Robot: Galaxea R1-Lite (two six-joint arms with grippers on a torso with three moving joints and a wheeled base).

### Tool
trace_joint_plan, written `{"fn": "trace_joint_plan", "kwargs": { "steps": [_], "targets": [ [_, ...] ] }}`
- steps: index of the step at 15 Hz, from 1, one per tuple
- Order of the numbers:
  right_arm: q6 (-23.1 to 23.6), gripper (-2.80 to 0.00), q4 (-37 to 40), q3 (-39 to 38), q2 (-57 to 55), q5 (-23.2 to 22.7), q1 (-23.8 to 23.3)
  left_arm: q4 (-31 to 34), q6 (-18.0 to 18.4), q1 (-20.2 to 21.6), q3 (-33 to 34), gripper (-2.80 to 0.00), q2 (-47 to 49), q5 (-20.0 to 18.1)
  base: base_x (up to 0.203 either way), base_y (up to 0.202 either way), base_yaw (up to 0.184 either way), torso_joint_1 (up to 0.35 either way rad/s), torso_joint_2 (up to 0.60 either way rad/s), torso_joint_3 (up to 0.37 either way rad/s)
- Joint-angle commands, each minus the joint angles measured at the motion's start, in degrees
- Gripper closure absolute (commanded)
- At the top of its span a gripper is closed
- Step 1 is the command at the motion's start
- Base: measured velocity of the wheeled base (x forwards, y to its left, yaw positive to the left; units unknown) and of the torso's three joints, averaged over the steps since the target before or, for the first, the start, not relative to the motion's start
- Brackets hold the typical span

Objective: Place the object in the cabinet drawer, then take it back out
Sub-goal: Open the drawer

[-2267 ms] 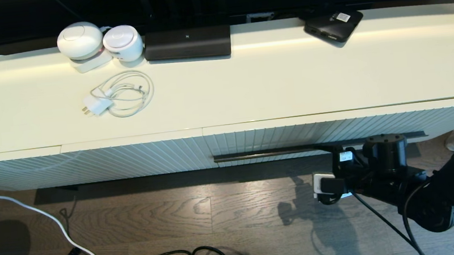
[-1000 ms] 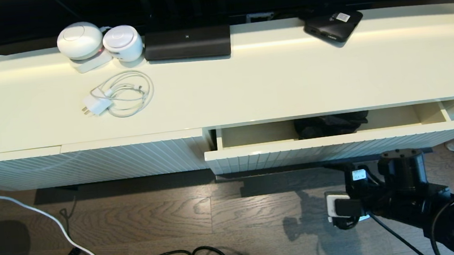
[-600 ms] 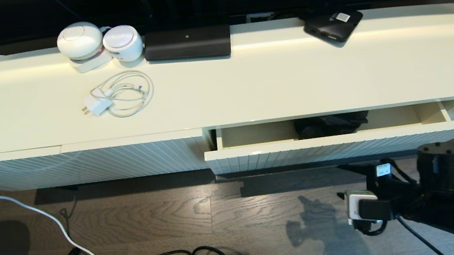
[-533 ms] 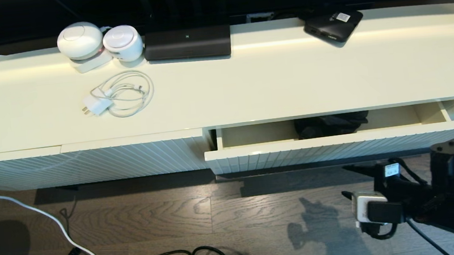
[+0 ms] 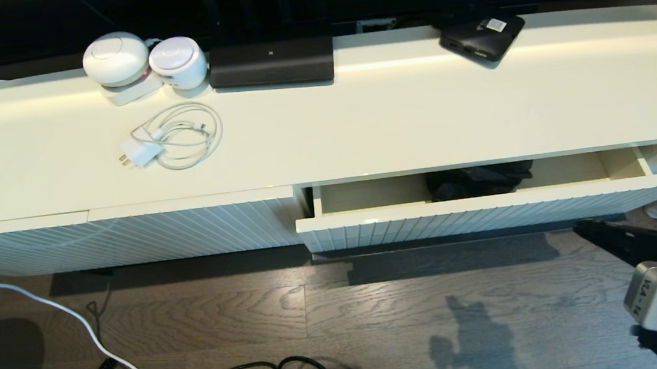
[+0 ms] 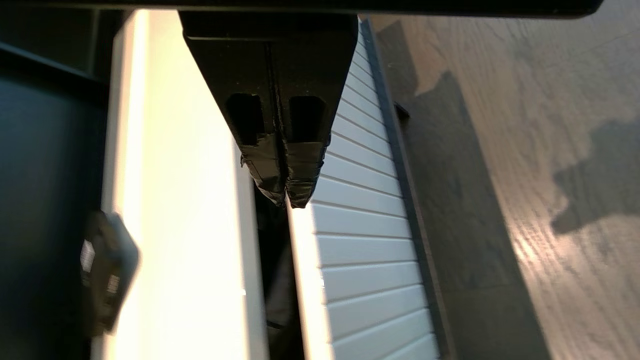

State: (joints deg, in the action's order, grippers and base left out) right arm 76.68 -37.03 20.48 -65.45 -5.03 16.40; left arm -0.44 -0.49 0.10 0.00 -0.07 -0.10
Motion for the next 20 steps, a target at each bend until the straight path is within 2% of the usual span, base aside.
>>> {"fn": "trace_joint_plan", "kwargs": {
  "steps": [1,5,7,8,12,14,20],
  "targets": [
    [-0.30,0.00,1.35,2.37,4.72,0.98,-0.05,0.00,-0.04,-0.01,0.00,0.00,-0.10,0.01,0.000,0.000,0.000,0.000,0.00,0.000],
    [-1.16,0.00,1.42,4.53,-1.77,2.02,-0.62,0.00,-0.04,-0.01,0.00,0.00,-0.10,0.01,0.000,0.000,0.000,0.000,0.00,0.000],
    [-2.17,0.00,3.05,8.08,-5.23,5.40,-0.60,0.00,-0.04,0.02,0.00,0.00,-0.10,0.01,0.000,0.000,0.000,0.000,0.00,0.000],
    [-2.85,0.00,6.20,10.33,-6.61,7.93,-0.37,0.00,0.05,-0.01,0.00,0.00,-0.10,0.01,0.000,0.000,0.000,0.000,0.00,0.000],
    [-11.17,0.00,14.68,17.38,-11.29,11.33,0.93,0.00,-0.04,0.08,0.00,0.00,-0.10,0.01,0.000,0.000,0.000,0.000,0.00,0.000],
    [-12.76,0.00,16.78,18.96,-12.73,11.65,2.44,0.00,-0.04,0.04,0.00,0.00,-0.10,0.01,0.000,0.000,0.000,0.000,0.00,0.000],
    [-12.89,0.00,14.46,21.62,-17.32,11.30,4.33,0.00,-0.04,0.02,0.00,0.00,-0.10,0.01,0.000,0.000,0.000,0.000,0.00,0.000]
  ]
}}
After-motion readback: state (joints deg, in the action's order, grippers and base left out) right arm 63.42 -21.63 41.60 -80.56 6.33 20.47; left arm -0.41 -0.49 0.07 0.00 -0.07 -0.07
